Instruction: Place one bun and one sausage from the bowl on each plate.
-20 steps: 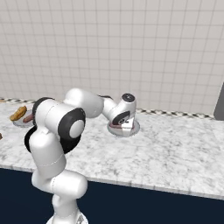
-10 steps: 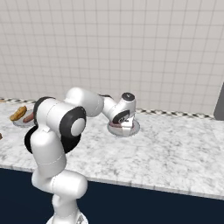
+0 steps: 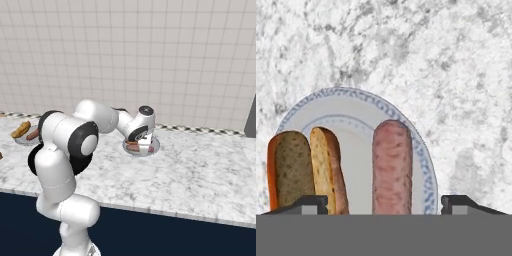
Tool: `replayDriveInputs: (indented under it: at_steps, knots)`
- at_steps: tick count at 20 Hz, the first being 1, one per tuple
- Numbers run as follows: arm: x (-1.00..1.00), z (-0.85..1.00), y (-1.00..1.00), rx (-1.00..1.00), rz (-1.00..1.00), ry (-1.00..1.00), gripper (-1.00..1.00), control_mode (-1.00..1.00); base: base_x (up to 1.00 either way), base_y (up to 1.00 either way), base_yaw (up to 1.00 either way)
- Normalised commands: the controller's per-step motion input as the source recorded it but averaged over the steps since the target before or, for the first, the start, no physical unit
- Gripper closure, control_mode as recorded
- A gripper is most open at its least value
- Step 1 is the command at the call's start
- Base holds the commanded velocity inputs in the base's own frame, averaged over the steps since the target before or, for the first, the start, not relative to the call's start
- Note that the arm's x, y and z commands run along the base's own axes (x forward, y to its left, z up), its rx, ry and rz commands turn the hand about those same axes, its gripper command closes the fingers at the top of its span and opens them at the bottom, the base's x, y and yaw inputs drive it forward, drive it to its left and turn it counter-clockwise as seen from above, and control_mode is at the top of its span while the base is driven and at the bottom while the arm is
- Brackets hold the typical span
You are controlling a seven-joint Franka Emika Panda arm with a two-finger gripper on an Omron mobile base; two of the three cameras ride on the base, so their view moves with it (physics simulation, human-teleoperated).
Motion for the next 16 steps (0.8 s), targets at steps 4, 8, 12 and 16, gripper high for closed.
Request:
replayDriveInputs:
  at_steps: [4,8,12,16]
  knots:
    - [0.00,0.00,0.04,0.00,0.00,0.00,-1.00,-1.00,0.00,0.00,0.00]
    - [-0.25,0.52,0.02,-0.04,0.00,-0.08,-1.00,-1.00,0.00,0.00,0.00]
    - [-0.72,1.00,0.11,-0.01,0.00,-0.13,-1.00,-1.00,0.00,0.00,0.00]
    - [-0.99,1.00,0.57,0.00,0.14,0.01,-1.00,-1.00,0.00,0.00,0.00]
